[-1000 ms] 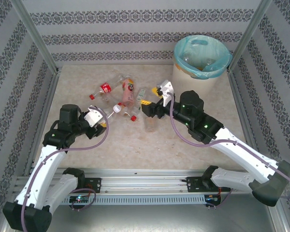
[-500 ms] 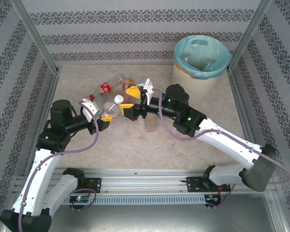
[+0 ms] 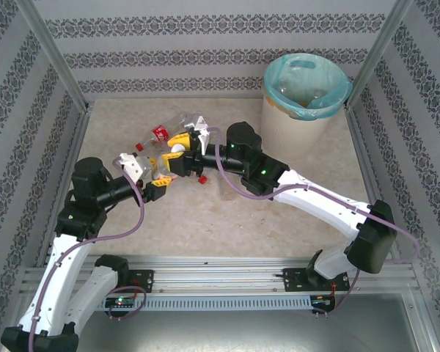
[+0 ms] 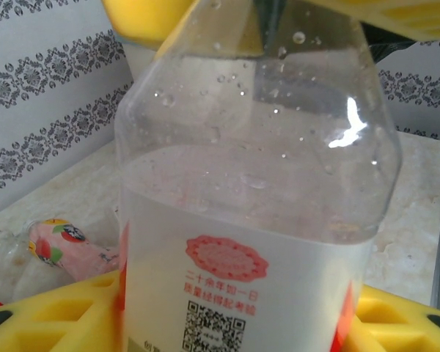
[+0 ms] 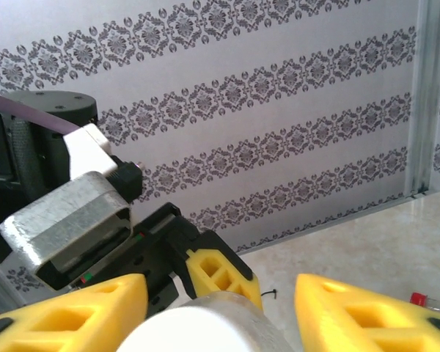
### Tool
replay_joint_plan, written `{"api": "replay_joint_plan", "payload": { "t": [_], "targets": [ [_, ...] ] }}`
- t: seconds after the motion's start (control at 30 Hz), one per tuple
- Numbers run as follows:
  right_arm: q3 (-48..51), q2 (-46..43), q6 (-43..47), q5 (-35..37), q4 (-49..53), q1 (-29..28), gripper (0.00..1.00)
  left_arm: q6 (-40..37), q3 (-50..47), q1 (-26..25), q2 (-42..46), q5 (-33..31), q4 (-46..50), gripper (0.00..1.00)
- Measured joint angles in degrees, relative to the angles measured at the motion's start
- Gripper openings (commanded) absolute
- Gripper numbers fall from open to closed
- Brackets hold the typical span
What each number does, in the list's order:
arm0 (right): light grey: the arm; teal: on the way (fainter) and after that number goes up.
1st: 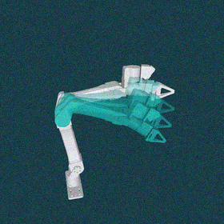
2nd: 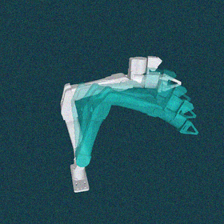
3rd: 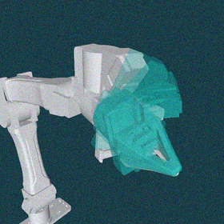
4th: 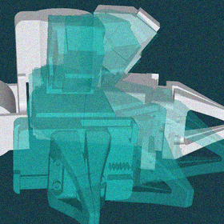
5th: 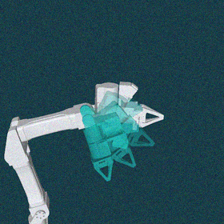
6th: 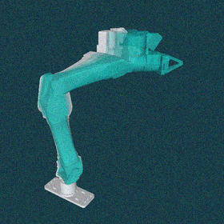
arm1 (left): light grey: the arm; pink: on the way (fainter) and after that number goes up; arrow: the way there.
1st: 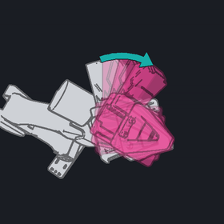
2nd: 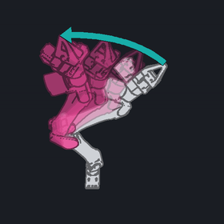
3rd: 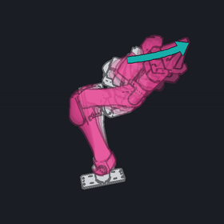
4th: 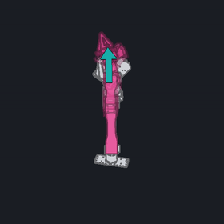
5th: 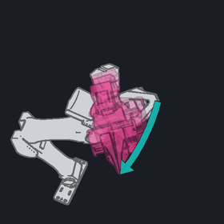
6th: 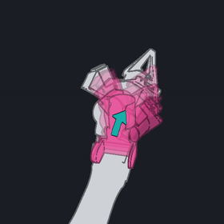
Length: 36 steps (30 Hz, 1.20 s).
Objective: Put the plastic bottles in the bin
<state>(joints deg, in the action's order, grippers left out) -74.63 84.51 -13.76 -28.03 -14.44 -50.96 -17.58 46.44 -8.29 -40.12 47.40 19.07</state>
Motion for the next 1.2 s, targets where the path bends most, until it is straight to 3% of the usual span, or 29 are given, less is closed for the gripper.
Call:
{"api": "replay_joint_plan", "payload": {
  "t": [0.17,0.3,0.5,0.77,1.0,1.2],
  "targets": [
    [-1.1,0.8,-1.2,-0.9,0.0,-0.2,0.40,2.8,-2.3,0.0,0.4,0.7,-4.1,0.60],
    [-2.3,1.8,-0.9,-1.0,0.3,0.2,0.34,5.9,-5.0,0.0,0.7,1.1,-9.4,0.72],
    [-2.6,2.1,0.3,-0.7,1.2,0.3,0.13,8.7,-8.2,-0.3,0.8,0.9,-15.8,0.79],
    [-2.6,0.7,3.3,3.5,3.9,0.1,0.08,10.2,-10.4,-0.3,0.8,-1.9,-21.2,1.00],
    [-7.8,-1.3,8.7,13.2,16.0,2.1,0.07,10.9,-11.0,-0.3,1.4,-3.6,-25.0,1.00],
    [-20.0,-2.3,17.1,25.0,25.9,10.8,0.09,12.1,-11.0,-0.3,1.5,-4.0,-28.2,1.00]
  ]
}}
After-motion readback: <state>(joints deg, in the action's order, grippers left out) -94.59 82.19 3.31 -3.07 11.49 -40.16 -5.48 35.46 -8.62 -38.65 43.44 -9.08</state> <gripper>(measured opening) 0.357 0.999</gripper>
